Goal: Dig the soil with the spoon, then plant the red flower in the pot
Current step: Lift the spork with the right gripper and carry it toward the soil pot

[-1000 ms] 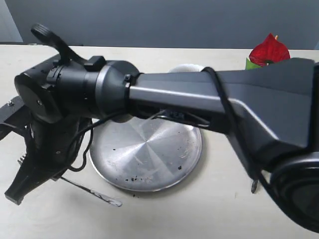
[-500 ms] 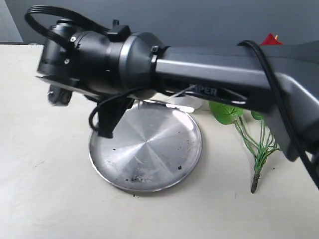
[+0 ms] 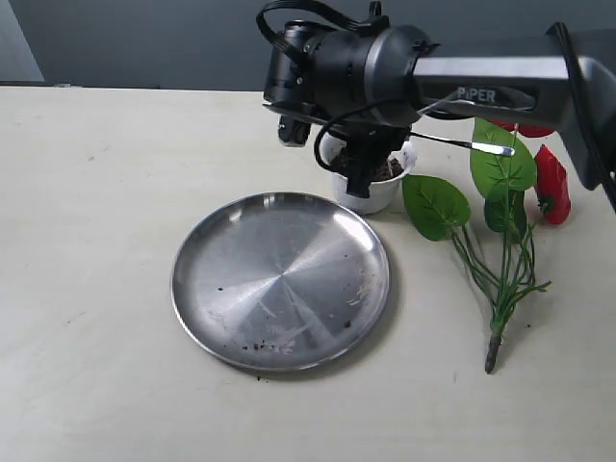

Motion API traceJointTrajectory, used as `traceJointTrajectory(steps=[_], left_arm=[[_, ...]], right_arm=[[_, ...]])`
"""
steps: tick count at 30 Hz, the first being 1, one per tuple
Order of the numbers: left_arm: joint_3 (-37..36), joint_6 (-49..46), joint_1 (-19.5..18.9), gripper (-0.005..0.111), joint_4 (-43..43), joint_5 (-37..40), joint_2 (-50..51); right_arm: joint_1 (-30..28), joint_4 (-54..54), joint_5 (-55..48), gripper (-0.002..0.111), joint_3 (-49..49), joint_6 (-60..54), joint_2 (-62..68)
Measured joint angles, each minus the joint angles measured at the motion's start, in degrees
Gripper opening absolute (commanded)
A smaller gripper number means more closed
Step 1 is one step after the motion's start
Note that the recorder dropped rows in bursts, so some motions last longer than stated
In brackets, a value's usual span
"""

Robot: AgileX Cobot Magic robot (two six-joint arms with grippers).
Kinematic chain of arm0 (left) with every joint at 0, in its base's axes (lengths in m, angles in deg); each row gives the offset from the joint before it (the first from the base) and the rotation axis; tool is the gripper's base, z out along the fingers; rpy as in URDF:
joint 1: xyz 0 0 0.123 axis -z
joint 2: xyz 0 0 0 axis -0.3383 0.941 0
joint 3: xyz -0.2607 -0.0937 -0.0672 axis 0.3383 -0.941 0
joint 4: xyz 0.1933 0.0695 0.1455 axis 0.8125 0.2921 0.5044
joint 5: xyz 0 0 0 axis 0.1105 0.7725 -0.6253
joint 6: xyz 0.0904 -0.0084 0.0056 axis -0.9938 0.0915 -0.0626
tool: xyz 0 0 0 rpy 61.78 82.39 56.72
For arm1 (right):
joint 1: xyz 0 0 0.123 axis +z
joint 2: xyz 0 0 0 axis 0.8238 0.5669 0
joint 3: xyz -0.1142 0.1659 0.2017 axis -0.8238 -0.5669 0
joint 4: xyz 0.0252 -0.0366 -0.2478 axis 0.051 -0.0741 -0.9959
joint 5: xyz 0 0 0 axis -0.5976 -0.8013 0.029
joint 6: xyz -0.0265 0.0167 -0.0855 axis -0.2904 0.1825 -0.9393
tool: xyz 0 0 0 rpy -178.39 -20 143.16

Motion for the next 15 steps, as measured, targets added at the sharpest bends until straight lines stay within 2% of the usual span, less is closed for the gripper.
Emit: traceJointTrajectory(steps=[7, 15], left_arm=[[0.0, 0.0, 0.0, 0.000, 0.0, 0.0, 0.0], [0.0, 0.0, 0.0, 0.000, 0.0, 0.0, 0.0]], right_arm=[[-1.5, 2.8, 0.6, -0.001, -0.4, -6.8, 0.0], [-4.2, 6.4, 6.0, -0.001, -0.4, -12.5, 0.0]])
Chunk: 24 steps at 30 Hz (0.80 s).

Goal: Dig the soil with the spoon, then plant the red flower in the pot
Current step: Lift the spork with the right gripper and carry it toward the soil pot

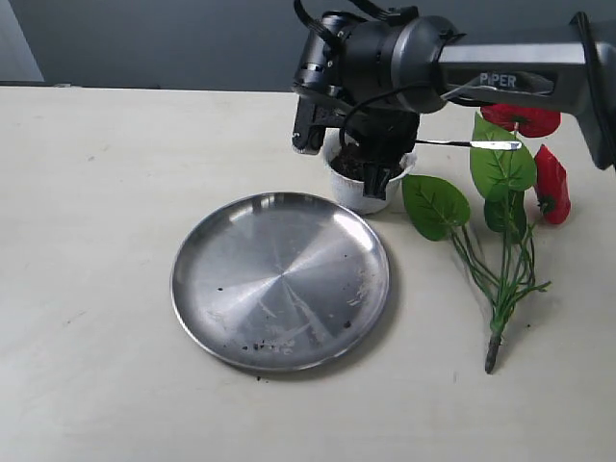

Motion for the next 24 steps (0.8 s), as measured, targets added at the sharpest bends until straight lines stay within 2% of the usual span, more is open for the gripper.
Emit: traceJointTrajectory(steps=[7, 14, 24], left_arm=[[0.0, 0.0, 0.0, 0.000, 0.0, 0.0, 0.0], [0.0, 0.0, 0.0, 0.000, 0.0, 0.0, 0.0], [0.0, 0.0, 0.0, 0.000, 0.0, 0.0, 0.0]], right_arm=[[-0.2, 1.4, 3.9, -0.001, -0.1, -5.0, 0.1], [-0.2, 1.7, 3.1, -0.001, -0.2, -6.6, 3.8], [-0.2, 1.6, 1.9, -0.001, -0.2, -0.5, 2.8]])
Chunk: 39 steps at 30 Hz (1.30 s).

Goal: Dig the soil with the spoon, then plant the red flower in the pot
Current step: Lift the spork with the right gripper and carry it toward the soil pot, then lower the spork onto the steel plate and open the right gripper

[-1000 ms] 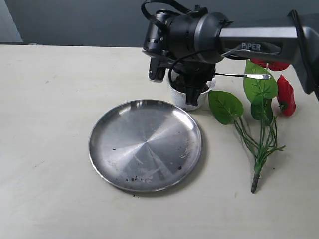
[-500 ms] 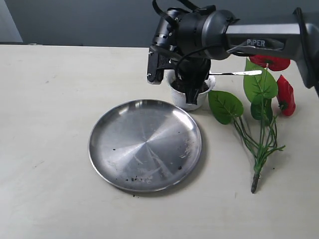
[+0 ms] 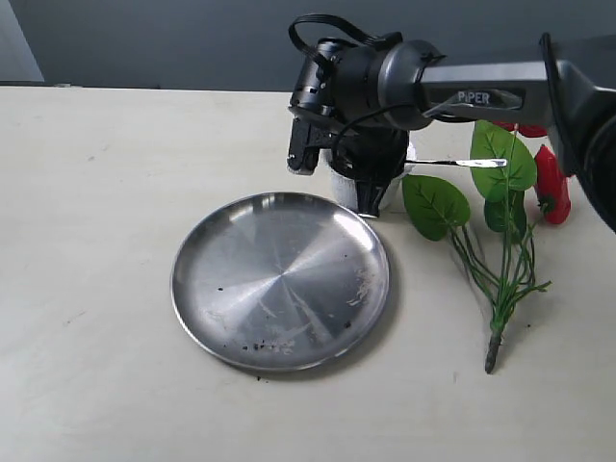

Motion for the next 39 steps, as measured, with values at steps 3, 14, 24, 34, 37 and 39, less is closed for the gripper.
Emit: traceJointTrajectory(steps=[3, 14, 24, 34, 37, 39], left_arm=[[0.0, 0.0, 0.0, 0.000, 0.0, 0.0, 0.0], [0.0, 0.0, 0.0, 0.000, 0.0, 0.0, 0.0], [0.0, 0.0, 0.0, 0.000, 0.0, 0.0, 0.0], [0.0, 0.0, 0.0, 0.000, 0.0, 0.0, 0.0], [0.0, 0.0, 0.0, 0.000, 0.0, 0.0, 0.0], [0.0, 0.0, 0.0, 0.000, 0.0, 0.0, 0.0]], right_arm=[[0.0, -0.4, -0.1, -0.001, 0.0, 1.3, -0.5], [0.0, 1.7, 1.2, -0.001, 0.0, 8.2, -0.5], [0.0, 4.8, 0.8, -0.001, 0.0, 10.5, -1.2], [0.0, 11.9, -3.5, -0.001, 0.0, 17.3, -7.4], [0.0, 22.6, -1.1, -0.001, 0.0, 13.0, -10.8], [0.0, 33.3, 1.5, -0.001, 0.0, 6.4, -11.9]])
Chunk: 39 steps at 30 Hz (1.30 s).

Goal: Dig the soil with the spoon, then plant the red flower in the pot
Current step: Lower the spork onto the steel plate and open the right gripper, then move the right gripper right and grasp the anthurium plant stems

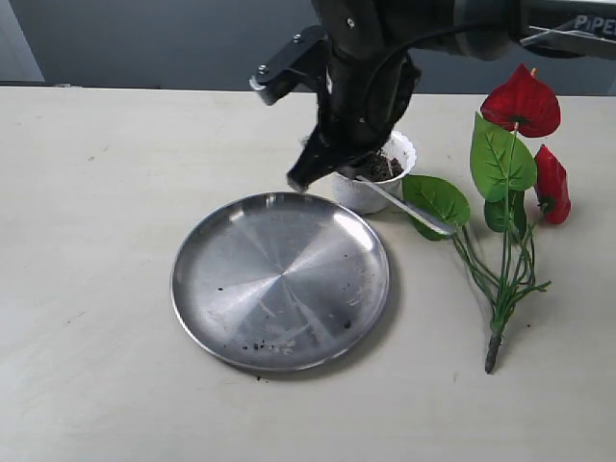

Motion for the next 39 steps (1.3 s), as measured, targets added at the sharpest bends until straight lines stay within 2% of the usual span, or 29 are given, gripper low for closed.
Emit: traceJointTrajectory(steps=[2, 5, 14, 19, 21, 23, 24, 25, 27, 31, 35, 39], left_arm=[[0.0, 0.0, 0.0, 0.000, 0.0, 0.0, 0.0], [0.0, 0.0, 0.0, 0.000, 0.0, 0.0, 0.0], [0.0, 0.0, 0.0, 0.000, 0.0, 0.0, 0.0], [0.0, 0.0, 0.0, 0.000, 0.0, 0.0, 0.0], [0.0, 0.0, 0.0, 0.000, 0.0, 0.0, 0.0], [0.0, 0.0, 0.0, 0.000, 0.0, 0.0, 0.0], [0.0, 0.0, 0.0, 0.000, 0.0, 0.0, 0.0], [0.0, 0.0, 0.0, 0.000, 0.0, 0.0, 0.0], [0.0, 0.0, 0.0, 0.000, 0.0, 0.0, 0.0], [0.0, 0.0, 0.0, 0.000, 0.0, 0.0, 0.0], [0.0, 0.0, 0.0, 0.000, 0.0, 0.0, 0.0], [0.0, 0.0, 0.0, 0.000, 0.0, 0.0, 0.0]], right_arm=[[0.1, 9.8, 1.9, -0.001, 0.0, -5.8, 0.0], [0.3, 17.3, 4.4, -0.001, 0.0, -9.5, 2.1], [0.3, 19.1, 8.1, -0.001, 0.0, -10.9, 12.7], [0.3, 19.6, 8.5, 0.000, 0.0, -11.4, 14.3], [0.3, 20.2, 8.8, 0.009, 0.0, -11.7, 14.3], [0.3, 20.3, 7.8, 0.028, 0.0, -11.7, 14.3], [0.3, 20.4, 7.2, 0.042, 0.0, -11.7, 14.3], [0.3, 20.4, 5.5, 0.046, 0.0, -11.7, 14.3], [0.3, 20.6, 2.4, 0.041, 0.0, -11.7, 14.2], [0.3, 21.6, -1.0, 0.021, -1.2, -8.9, 7.7], [-2.7, 15.2, 5.1, 0.019, -10.2, 0.3, -7.7], [-11.2, 10.8, 8.5, 0.019, -21.3, 6.9, -18.2]])
